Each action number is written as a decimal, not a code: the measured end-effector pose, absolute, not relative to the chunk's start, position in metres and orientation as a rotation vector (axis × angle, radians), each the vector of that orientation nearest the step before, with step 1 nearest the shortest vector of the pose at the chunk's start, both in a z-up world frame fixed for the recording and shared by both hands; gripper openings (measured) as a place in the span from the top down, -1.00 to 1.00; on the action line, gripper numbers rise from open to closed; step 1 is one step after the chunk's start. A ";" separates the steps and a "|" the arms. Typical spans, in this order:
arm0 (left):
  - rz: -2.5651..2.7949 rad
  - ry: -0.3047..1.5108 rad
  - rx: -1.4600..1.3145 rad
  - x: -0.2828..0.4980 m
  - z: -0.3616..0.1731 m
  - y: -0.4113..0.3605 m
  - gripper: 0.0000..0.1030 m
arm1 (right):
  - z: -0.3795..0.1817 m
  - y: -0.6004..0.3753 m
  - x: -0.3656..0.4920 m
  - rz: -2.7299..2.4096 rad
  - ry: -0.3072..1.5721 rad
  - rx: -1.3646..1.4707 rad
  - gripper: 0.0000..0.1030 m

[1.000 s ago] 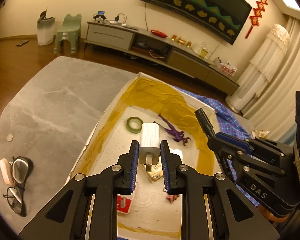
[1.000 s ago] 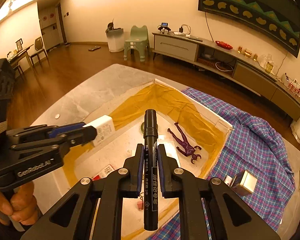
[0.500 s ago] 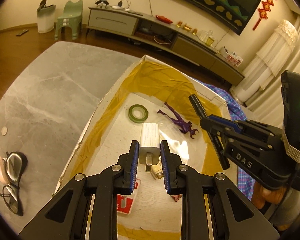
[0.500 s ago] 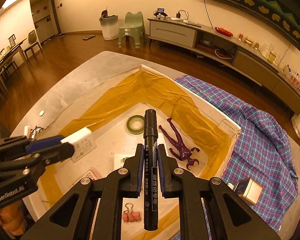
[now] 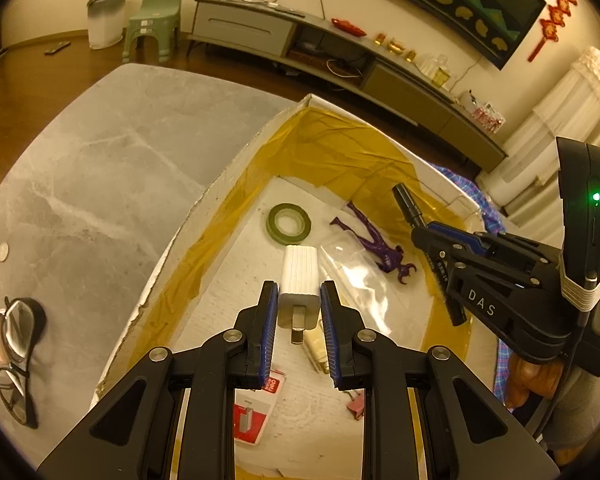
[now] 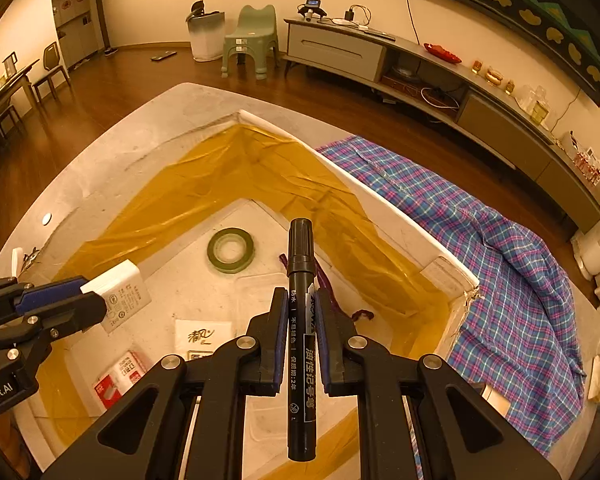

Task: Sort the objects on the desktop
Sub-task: 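Lower white charger into box with left tool while right tool drops black marker, then move both open tools back over the plaid cloth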

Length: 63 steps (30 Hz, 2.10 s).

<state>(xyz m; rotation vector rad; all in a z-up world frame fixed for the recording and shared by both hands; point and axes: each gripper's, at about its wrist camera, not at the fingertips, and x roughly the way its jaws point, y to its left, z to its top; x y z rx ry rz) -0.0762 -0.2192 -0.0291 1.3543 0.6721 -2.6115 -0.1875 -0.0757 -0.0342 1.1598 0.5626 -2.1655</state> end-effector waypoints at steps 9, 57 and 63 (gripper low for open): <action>-2.593 0.714 1.360 -0.080 -0.030 -0.222 0.55 | -0.042 -0.071 -0.198 -2.155 0.537 1.201 0.69; -2.801 0.679 1.073 -0.030 0.024 -0.214 0.38 | 0.031 -0.040 -0.096 -2.104 0.497 1.073 -0.10; -2.864 0.707 1.031 -0.018 0.036 -0.203 0.34 | 0.050 -0.011 -0.076 -2.134 0.371 0.951 -0.20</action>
